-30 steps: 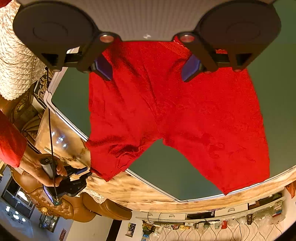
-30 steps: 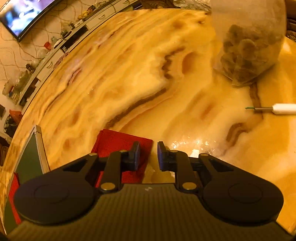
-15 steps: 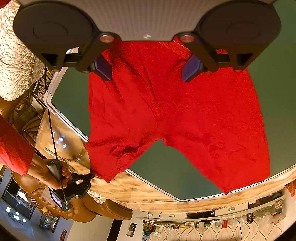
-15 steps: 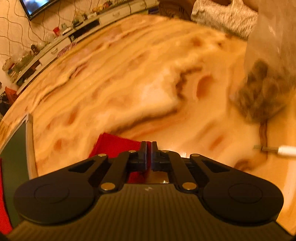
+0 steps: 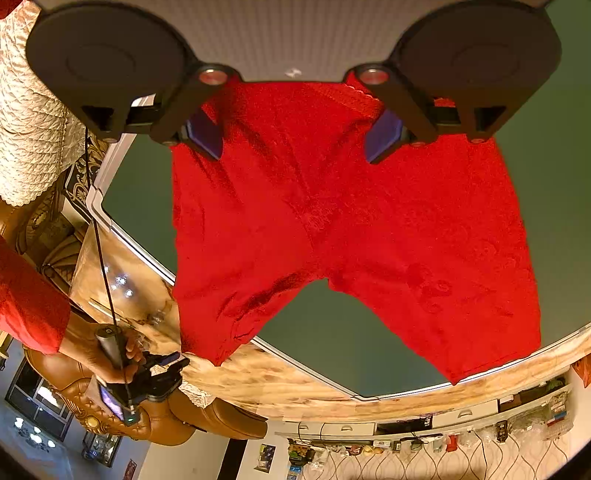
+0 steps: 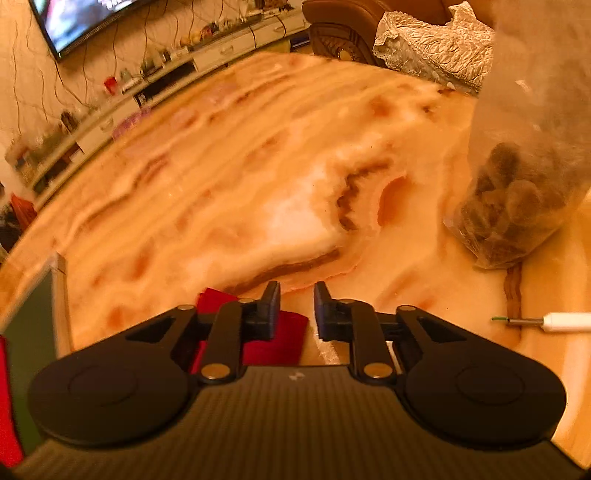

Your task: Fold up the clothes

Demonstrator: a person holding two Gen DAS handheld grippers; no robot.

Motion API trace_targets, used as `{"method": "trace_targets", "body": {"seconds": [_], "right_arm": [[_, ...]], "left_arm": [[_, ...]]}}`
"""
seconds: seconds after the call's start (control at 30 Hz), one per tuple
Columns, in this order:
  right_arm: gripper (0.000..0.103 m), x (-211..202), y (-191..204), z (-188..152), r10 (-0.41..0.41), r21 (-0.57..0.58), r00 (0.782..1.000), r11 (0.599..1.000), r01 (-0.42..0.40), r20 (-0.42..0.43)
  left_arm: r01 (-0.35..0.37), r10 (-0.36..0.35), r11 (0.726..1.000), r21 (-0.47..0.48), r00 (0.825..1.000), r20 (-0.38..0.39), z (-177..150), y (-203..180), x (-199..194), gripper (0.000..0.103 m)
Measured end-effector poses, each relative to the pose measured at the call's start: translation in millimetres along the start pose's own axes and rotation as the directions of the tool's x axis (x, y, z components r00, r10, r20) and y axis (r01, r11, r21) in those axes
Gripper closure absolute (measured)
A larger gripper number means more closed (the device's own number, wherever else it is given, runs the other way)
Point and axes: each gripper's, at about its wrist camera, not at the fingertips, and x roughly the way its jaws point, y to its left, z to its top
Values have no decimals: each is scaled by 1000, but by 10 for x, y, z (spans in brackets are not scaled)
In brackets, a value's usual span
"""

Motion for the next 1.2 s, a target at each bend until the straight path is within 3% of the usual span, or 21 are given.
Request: {"method": "trace_targets", "body": {"seconds": [0.1,0.2,0.27,0.33,0.57,0.67,0.77,0.93,1.07,1.2], "right_arm": [[78,18,6,-25,-1,1,998,1000,1,-68],[79,38,39,-89,-15,-20,997,1000,13,-78],[94,65,62,-113,-4,-26,996,1000,1,-84],[99,81,95,-118,-15,-45,997,999,12,-74],[97,119,112,-80,-37,-36,996,999,34,-76],[92,1,185,-63,-62,-45,998,997,61,-12],[92,-36,356,-62,18,-89,999,996,-20,-32],[92,122,671,-61,70,-101,992,992,-80,-102],[93,302,796,-62,11,-92,990,996,-24,-137],[97,293,757,-68,6,-57,994,998,-12,-110]], "left_arm": [[0,0,1000,0,1000,0,2,-2,3,15],[0,0,1000,-2,1000,0,5,0,5,15],[-1,1,1000,-1,1000,0,5,-6,5,14],[-1,1,1000,-1,1000,0,4,-6,4,14],[2,-2,1000,-4,1000,4,-6,-14,0,13],[0,0,1000,-1,1000,6,-13,-18,0,13],[0,0,1000,-1,1000,7,-16,-16,-1,12],[3,-3,1000,-1,1000,10,-28,-8,-10,12],[8,-8,1000,-1,1000,13,-33,0,-18,12],[12,-12,1000,1,1000,17,-41,5,-25,12]]}}
